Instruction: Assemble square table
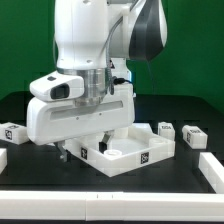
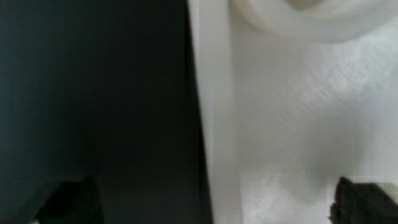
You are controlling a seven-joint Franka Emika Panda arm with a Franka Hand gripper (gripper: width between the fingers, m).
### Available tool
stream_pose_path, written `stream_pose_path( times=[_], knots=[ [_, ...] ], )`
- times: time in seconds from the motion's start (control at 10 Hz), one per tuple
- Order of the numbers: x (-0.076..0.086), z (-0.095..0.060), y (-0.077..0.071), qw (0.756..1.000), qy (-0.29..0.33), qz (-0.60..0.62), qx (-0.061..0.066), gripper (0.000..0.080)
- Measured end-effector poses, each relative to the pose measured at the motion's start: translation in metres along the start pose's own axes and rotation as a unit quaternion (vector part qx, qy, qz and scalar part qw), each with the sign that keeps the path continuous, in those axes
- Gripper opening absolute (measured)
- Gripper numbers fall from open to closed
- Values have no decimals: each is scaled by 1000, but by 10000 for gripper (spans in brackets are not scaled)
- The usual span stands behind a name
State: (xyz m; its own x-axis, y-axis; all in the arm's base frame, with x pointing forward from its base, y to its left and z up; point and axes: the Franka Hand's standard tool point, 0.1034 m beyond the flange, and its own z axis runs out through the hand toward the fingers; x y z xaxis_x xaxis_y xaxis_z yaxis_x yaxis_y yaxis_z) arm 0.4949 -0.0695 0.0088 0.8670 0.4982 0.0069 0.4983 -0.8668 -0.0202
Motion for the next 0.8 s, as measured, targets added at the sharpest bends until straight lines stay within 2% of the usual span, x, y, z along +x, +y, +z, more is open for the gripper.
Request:
stream_pose_path(
  times=[0.1,0.2,0.3,0.4,0.5,0.6,0.8],
  knots=[
    [0,0,0,1000,0,0,0,540],
    [0,0,0,1000,0,0,0,390],
    [0,0,0,1000,0,0,0,390],
    [0,0,0,1000,0,0,0,219],
    [0,0,0,1000,0,0,0,219],
    [0,0,0,1000,0,1,0,50],
    [0,0,0,1000,0,1,0,50]
  ],
)
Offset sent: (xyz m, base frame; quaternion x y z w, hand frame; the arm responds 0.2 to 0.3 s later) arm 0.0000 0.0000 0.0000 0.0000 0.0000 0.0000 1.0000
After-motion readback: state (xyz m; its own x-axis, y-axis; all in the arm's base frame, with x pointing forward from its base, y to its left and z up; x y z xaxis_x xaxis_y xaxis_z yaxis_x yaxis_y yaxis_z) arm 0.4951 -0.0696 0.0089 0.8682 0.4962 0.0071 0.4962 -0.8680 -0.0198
